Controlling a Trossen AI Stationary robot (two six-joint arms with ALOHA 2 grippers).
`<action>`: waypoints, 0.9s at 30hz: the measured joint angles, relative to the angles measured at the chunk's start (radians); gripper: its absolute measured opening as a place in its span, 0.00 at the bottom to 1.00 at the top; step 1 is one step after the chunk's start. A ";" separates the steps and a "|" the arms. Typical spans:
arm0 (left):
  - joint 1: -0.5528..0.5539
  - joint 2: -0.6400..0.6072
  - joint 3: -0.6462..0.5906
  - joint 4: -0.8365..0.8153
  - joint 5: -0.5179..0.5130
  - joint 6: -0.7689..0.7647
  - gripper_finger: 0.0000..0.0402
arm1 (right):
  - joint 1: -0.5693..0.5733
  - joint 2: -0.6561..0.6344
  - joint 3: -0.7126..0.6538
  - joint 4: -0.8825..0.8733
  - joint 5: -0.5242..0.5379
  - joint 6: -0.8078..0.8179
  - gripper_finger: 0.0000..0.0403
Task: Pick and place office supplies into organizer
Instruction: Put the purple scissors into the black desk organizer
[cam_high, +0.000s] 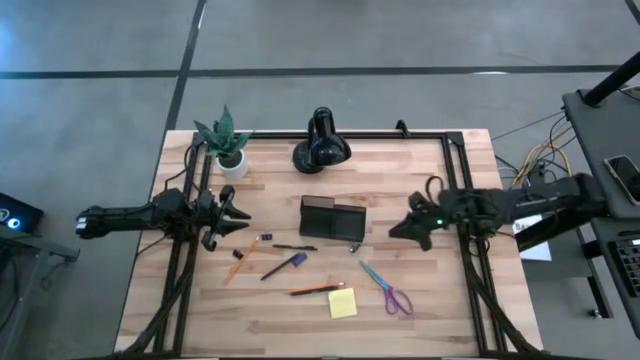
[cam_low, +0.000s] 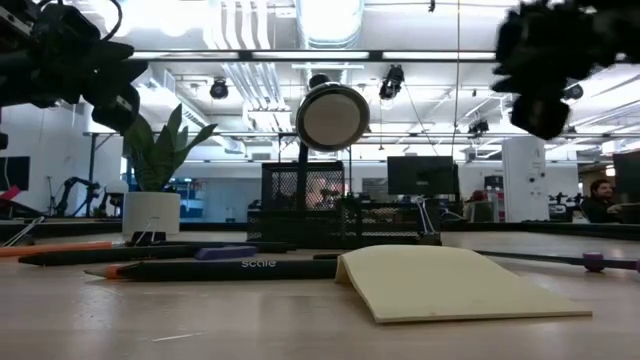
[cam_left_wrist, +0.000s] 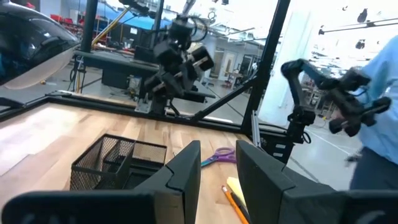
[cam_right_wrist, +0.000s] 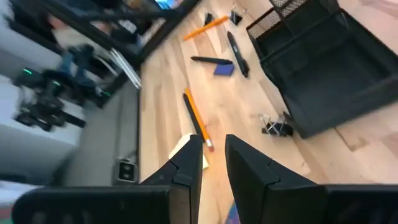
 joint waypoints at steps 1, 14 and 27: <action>0.000 -0.001 0.000 -0.001 0.000 0.000 0.21 | 0.001 0.049 0.041 -0.008 -0.009 -0.008 0.16; 0.000 0.000 0.000 -0.001 0.000 0.000 0.21 | 0.095 0.596 0.349 -0.550 -0.307 0.175 0.31; 0.000 -0.001 0.000 0.000 0.000 0.000 0.21 | 0.530 0.793 0.594 -0.608 0.046 0.676 0.53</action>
